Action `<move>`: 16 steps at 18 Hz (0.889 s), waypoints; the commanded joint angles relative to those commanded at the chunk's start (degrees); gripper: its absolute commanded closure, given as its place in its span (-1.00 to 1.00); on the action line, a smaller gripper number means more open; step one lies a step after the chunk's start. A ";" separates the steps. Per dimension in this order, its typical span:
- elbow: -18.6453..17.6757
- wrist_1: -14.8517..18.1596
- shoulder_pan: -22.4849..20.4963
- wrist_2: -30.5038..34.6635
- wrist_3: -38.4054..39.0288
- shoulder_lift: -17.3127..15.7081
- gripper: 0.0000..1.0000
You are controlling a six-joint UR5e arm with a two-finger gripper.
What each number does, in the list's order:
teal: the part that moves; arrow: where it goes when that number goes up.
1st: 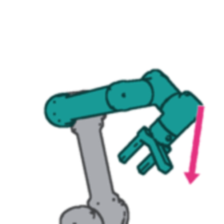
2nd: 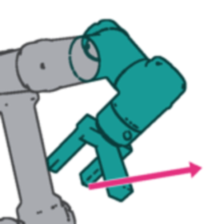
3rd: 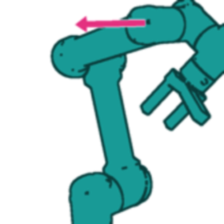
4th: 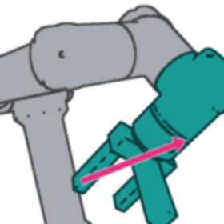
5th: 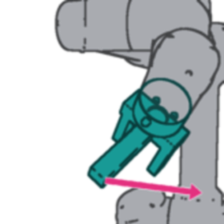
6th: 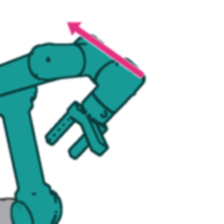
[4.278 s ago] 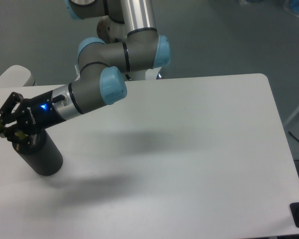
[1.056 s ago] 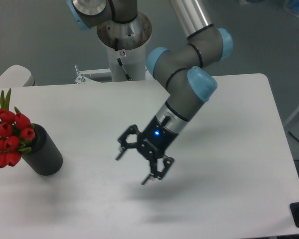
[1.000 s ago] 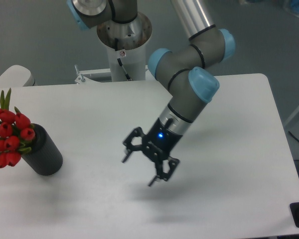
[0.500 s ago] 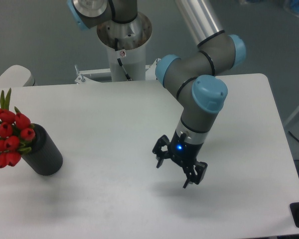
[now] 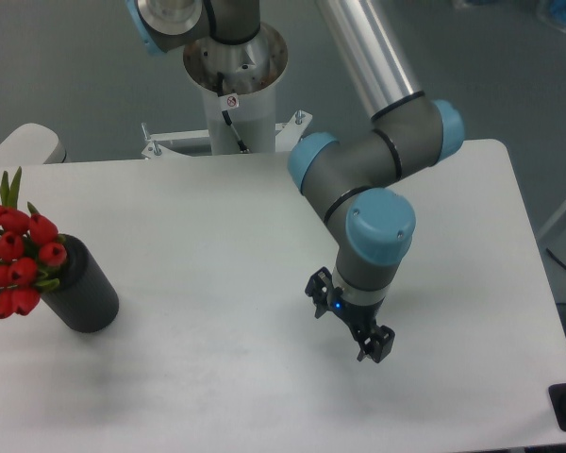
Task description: Insert the flowers into the vase
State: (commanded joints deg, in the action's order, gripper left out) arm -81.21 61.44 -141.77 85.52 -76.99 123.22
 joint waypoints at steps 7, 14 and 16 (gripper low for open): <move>2.81 0.09 0.00 0.00 -0.09 1.84 -1.00; 5.54 2.89 0.00 4.30 -5.69 3.08 -1.00; 5.80 3.16 -0.17 4.39 -7.82 3.08 -1.00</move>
State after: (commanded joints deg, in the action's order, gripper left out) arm -75.41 64.60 -141.94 89.91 -84.81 126.30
